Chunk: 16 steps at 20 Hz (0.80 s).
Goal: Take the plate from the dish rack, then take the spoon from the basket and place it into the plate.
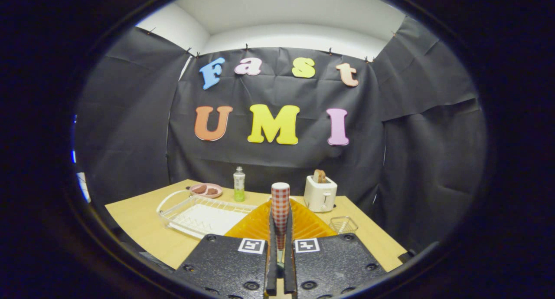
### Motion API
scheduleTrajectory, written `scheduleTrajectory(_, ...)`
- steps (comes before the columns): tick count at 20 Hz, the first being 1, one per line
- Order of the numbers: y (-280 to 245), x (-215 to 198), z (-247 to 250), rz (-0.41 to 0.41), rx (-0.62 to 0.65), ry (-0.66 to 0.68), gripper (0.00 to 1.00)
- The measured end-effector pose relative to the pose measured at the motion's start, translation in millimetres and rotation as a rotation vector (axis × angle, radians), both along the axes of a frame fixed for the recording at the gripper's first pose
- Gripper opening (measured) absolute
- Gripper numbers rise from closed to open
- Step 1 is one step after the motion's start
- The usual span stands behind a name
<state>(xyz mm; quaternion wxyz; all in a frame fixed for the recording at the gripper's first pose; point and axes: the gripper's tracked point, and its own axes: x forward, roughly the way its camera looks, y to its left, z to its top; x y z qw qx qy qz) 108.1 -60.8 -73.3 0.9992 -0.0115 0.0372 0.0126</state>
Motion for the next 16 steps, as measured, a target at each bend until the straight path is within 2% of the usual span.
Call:
scheduleTrajectory(9,97.9,2.8,-72.6,0.083,0.084,0.082,0.12)
scheduleTrajectory(16,132.2,13.5,-114.6,0.109,0.074,0.13,0.12)
